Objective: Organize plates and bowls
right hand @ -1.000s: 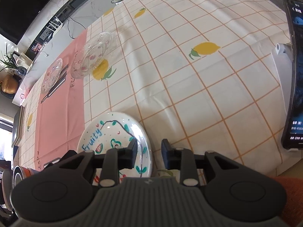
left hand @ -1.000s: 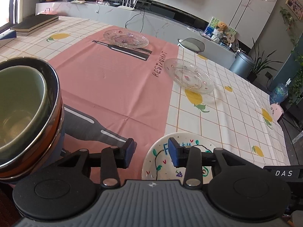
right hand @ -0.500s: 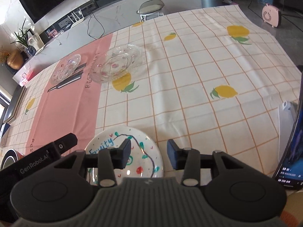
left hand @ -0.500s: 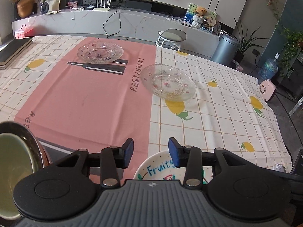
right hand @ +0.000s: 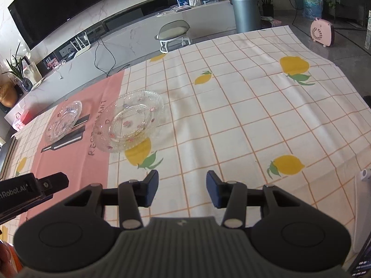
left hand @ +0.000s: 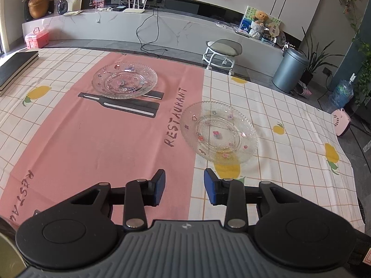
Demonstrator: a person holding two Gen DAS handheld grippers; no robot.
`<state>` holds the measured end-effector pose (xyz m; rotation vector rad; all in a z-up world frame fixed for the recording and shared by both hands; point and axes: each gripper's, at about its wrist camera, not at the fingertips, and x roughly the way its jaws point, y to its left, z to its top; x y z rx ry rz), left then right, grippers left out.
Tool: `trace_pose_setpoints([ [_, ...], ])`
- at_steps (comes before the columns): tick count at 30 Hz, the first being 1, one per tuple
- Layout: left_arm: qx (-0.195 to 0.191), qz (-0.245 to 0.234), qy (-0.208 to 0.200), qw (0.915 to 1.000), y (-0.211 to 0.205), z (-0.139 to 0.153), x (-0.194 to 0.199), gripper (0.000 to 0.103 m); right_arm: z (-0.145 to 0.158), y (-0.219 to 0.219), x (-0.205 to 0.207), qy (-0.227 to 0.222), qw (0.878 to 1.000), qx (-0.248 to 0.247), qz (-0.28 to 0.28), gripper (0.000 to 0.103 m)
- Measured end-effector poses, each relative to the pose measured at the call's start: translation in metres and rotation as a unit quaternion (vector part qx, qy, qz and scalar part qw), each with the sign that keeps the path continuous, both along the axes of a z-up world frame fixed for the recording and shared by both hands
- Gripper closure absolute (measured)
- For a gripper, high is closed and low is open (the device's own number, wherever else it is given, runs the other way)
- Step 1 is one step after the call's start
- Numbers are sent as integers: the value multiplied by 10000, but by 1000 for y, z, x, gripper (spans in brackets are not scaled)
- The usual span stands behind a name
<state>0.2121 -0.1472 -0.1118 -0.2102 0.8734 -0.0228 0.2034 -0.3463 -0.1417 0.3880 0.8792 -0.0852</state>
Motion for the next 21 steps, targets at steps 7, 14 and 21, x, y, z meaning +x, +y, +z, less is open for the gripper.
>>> trace_pose_setpoints([
  [7,-321,141,62,9994,-1,-17,37,59,-11,-12,36,-24,9989,429,-190,58],
  [14,-703,512,169,9961,8,-40,69,59,-22,-11,73,-91,9980,609,-135,63],
  [21,-1067,866,30,9905,20,-57,85,58,-41,-11,100,53,9960,885,-120,67],
])
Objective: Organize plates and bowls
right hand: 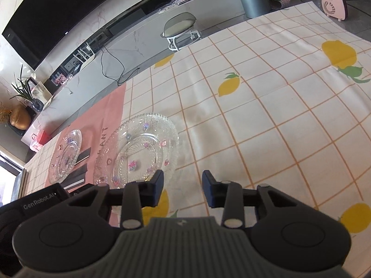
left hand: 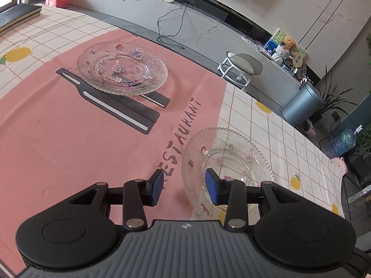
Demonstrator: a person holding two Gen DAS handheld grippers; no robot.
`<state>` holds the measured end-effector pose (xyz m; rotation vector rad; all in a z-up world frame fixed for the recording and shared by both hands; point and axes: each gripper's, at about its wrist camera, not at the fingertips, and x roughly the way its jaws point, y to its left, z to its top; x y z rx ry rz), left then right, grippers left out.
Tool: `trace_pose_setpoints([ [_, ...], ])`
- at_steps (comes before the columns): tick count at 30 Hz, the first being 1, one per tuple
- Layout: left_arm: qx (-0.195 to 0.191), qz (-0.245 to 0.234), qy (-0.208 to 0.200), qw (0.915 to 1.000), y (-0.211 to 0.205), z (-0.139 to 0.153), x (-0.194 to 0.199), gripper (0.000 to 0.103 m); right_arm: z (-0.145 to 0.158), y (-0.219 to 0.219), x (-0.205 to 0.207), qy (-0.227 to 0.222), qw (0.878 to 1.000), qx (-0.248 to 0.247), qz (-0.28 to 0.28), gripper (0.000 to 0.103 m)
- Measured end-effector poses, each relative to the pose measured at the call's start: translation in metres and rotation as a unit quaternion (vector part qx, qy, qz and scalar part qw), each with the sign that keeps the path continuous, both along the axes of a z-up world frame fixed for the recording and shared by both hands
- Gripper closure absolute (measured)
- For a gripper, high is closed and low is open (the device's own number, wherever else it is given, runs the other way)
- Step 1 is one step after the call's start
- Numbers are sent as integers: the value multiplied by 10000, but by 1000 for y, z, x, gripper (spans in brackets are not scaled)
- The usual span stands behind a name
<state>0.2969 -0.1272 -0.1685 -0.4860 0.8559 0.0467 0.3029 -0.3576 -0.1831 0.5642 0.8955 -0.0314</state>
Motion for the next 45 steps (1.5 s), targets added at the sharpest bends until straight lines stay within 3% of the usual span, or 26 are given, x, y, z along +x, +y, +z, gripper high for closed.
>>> trace_pose_setpoints([
  [4,127,-5,0,9999,-2,-4,8,58,-4,0,10,-78,9999,78,29,70],
  [6,87,-43,23,10000,-1,-7,11,59,-6,2,14,-91,9998,184,59,76],
  [10,44,-171,0,9998,-3,-11,14,76,-11,5,17,-100,9991,392,131,88],
  [13,79,-242,-24,9997,-6,-13,13,87,-11,6,18,-108,9992,372,115,90],
  [22,29,-203,-15,9998,-4,-13,10,90,-15,-2,15,-32,9978,656,-30,96],
  [32,34,-158,321,9994,-2,-7,-32,90,-4,7,-17,433,9981,398,168,96],
  [37,102,-267,302,9991,-2,-7,-36,88,-3,5,-26,503,9979,377,178,95],
  [39,22,-166,261,9995,1,-7,-34,87,-3,4,-24,494,9979,354,216,92],
  [42,-23,8,55,10000,7,-8,-33,70,1,2,-19,321,9990,62,304,76],
  [45,-384,16,-26,9993,12,-14,-26,68,-2,-9,-12,195,9995,176,184,71],
])
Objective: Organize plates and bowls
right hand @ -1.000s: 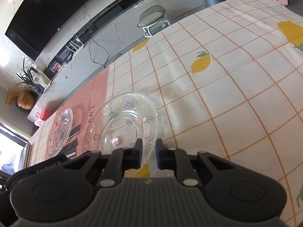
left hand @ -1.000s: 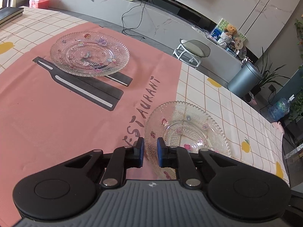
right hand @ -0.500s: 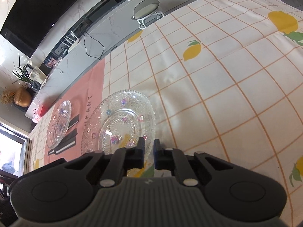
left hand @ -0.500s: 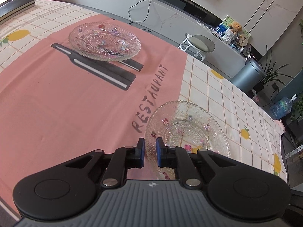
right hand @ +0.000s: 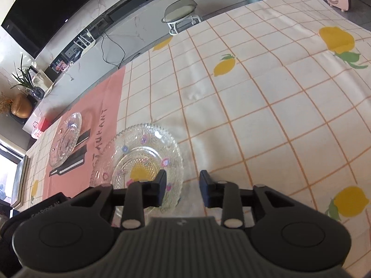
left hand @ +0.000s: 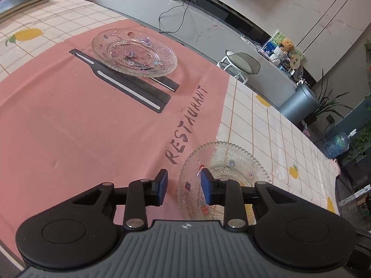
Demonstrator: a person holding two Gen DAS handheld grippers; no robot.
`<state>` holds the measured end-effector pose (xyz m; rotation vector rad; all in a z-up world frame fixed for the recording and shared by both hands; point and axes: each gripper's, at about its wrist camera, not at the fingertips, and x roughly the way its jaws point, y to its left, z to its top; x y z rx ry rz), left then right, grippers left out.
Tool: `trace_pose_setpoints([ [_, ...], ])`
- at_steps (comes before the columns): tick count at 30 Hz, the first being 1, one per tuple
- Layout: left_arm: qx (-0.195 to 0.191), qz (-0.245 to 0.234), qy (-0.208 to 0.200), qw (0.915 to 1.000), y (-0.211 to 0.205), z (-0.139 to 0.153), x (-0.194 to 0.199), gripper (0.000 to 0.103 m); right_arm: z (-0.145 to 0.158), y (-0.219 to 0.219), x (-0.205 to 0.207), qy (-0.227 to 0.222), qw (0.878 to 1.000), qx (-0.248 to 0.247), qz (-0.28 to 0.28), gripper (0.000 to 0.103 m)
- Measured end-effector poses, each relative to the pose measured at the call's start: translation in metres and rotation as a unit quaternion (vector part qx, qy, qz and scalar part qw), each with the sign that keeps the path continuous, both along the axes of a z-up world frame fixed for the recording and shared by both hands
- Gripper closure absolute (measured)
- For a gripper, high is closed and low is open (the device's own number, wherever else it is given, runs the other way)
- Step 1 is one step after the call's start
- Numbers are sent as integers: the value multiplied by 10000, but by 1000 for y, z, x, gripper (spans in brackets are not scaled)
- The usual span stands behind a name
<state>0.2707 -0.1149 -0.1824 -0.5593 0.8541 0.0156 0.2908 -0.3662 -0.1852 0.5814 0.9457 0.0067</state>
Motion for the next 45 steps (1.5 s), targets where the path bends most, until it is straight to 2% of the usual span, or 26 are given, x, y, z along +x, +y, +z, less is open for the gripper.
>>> trace_pose_setpoints([
  [4,-20,-49,-139,9999,2,-4,7,68,-10,-16,9,-82,9973,699,-209,74],
  [5,-23,-58,-157,9999,2,-4,8,68,-12,-17,10,-72,9968,765,-231,80],
  [7,-79,-75,-201,9997,2,-6,9,69,-13,-16,13,-107,9963,822,-210,82],
  [10,-63,-111,-228,9997,1,-8,8,77,-16,-15,15,-157,9960,866,-166,88],
  [13,-24,-110,-222,9997,1,-8,7,87,-17,-16,12,-177,9954,923,-186,89],
  [19,32,-57,-215,9997,0,-7,5,88,-17,-18,6,-123,9955,913,-205,96],
  [22,-49,-34,-207,9998,2,-5,4,90,-17,-17,6,-118,9956,898,-236,96],
  [26,104,-17,-255,9996,1,2,-1,91,-13,-14,5,-133,9962,838,-222,97],
  [31,107,12,-239,9997,2,11,-9,91,-5,-11,-4,-114,9966,797,-148,99],
  [45,-11,2,-288,9996,3,28,-57,91,19,-15,-56,-358,9949,943,-97,100],
])
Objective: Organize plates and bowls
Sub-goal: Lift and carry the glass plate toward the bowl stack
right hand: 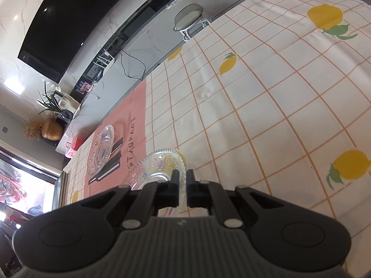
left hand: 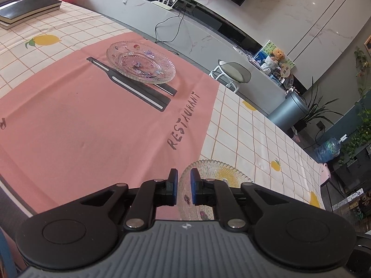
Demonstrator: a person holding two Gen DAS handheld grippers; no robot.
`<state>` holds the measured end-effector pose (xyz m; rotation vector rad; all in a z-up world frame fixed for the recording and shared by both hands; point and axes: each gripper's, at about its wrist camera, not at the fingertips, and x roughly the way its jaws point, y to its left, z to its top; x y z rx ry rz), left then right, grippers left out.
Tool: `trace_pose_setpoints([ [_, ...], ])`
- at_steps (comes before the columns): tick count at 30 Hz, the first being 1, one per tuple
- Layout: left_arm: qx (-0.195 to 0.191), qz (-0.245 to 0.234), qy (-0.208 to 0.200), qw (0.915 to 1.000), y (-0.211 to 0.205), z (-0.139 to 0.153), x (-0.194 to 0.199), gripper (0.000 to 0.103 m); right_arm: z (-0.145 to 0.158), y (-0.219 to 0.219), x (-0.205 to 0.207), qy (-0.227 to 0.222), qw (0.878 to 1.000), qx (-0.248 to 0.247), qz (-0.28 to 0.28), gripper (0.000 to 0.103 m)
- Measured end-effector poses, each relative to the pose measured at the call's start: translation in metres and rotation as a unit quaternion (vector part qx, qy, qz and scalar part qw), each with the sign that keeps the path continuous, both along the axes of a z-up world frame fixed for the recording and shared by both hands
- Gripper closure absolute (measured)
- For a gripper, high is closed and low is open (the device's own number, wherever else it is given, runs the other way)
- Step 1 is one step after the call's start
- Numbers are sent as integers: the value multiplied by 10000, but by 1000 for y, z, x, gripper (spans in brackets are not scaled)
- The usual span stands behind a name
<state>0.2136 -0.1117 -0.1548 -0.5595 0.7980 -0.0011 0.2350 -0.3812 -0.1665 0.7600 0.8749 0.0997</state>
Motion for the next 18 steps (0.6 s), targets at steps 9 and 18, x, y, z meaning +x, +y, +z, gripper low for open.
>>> trace_pose_setpoints([
  [9,95,-277,11,9996,-8,8,-43,91,3,-11,-56,129,9996,161,-181,100],
  [18,181,-453,128,9987,-7,10,-81,91,8,-6,-94,334,9993,44,-149,100],
])
